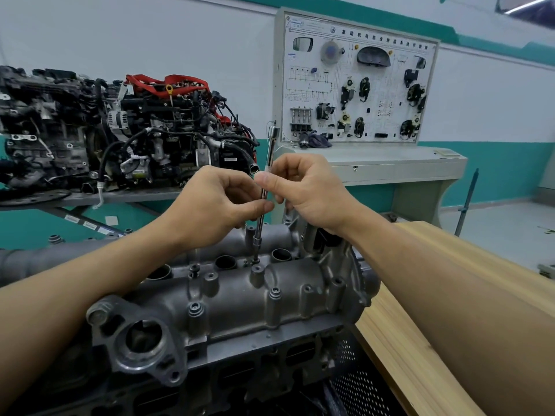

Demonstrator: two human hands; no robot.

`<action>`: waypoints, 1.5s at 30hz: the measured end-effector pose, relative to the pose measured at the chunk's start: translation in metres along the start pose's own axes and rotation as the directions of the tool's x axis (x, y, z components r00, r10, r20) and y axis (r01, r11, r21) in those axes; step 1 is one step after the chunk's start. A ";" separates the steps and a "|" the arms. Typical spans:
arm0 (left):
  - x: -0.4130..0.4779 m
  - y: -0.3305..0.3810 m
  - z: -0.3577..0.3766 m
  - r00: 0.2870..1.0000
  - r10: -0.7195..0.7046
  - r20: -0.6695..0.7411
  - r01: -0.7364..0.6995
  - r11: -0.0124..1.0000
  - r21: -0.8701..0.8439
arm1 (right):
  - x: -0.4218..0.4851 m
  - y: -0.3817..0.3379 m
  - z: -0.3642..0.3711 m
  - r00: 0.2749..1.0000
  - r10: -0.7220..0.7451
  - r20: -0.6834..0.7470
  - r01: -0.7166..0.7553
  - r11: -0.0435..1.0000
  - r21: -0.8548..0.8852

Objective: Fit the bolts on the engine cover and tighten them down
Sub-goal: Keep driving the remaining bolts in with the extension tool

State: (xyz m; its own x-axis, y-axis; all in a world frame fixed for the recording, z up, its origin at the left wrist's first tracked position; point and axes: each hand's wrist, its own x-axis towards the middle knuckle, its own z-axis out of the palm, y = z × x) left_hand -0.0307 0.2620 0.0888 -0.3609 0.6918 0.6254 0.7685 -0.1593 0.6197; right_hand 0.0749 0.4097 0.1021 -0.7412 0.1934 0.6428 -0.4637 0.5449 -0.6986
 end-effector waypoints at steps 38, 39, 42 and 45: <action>-0.003 -0.003 0.000 0.999 0.012 0.053 -0.011 1.000 -0.017 | 0.003 0.000 0.005 0.998 -0.049 0.042 0.050 0.998 -0.029; -0.004 -0.003 0.000 0.999 0.016 0.051 -0.015 1.000 -0.004 | 0.003 0.000 0.006 0.998 -0.056 0.028 0.057 0.998 -0.037; -0.003 -0.004 0.000 1.000 0.006 0.021 -0.006 1.000 0.004 | 0.002 0.000 0.006 0.998 -0.058 0.024 0.060 0.996 -0.074; -0.001 -0.006 -0.001 1.000 0.010 0.029 -0.011 1.000 0.026 | 0.001 -0.003 0.006 0.997 -0.053 0.062 0.054 0.998 -0.018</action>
State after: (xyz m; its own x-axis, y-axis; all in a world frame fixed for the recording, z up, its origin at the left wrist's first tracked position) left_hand -0.0361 0.2616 0.0853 -0.3376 0.7105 0.6175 0.7857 -0.1486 0.6006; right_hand 0.0728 0.4037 0.1030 -0.7446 0.1130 0.6579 -0.4942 0.5693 -0.6570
